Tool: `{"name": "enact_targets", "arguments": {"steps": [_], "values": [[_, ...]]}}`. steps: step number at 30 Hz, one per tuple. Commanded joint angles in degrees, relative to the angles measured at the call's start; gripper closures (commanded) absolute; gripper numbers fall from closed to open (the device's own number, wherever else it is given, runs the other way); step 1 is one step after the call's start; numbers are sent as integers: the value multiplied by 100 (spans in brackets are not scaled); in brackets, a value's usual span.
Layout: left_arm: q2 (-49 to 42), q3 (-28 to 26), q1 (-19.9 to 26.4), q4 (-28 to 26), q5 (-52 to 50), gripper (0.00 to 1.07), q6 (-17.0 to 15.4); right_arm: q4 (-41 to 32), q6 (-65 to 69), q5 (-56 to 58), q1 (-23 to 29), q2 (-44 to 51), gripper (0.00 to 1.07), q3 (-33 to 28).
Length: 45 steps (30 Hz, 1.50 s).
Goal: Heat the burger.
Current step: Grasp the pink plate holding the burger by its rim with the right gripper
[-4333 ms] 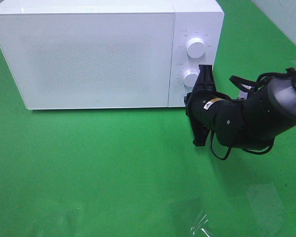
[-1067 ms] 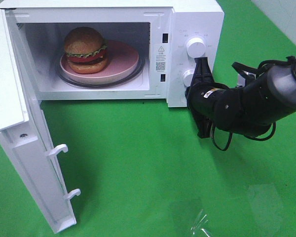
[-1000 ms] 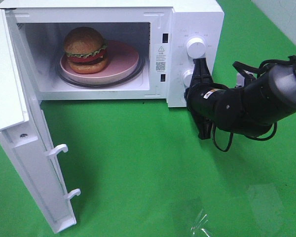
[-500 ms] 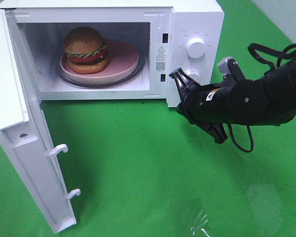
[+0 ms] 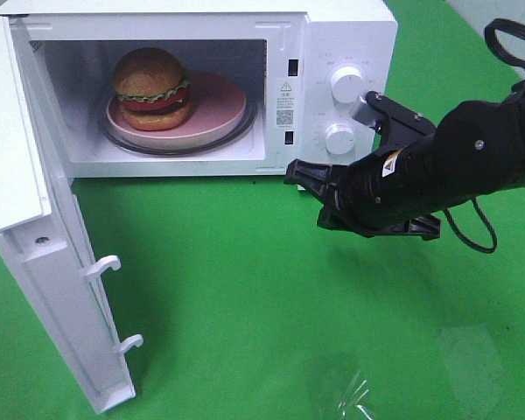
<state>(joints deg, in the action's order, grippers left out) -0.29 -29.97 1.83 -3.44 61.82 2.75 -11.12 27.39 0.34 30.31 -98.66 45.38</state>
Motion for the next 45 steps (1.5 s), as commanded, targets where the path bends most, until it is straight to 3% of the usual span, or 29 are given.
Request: {"name": "enact_targets", "arguments": {"steps": [1, 15, 26, 35, 42, 45], "values": [[-29, 17, 6, 6, -57, 7, -11, 126, -521, 498, -29, 178, 105, 6], [-29, 17, 6, 6, -57, 7, -11, 138, -3054, 2149, -29, 865, 102, 23], [-29, 17, 6, 6, -57, 7, -11, 218, -6314, 3197, -29, 917, 100, 458], [-29, 17, 6, 6, -57, 7, -11, 304, -9276, 3358, -29, 917, 98, 854], [-29, 17, 6, 6, -57, 7, -11, 453, -10680, 3214, -29, 917, 95, 917], [-29, 17, 6, 6, -57, 7, -11, 481, -11104, 2985, -6, 917, 90, 917]]}}
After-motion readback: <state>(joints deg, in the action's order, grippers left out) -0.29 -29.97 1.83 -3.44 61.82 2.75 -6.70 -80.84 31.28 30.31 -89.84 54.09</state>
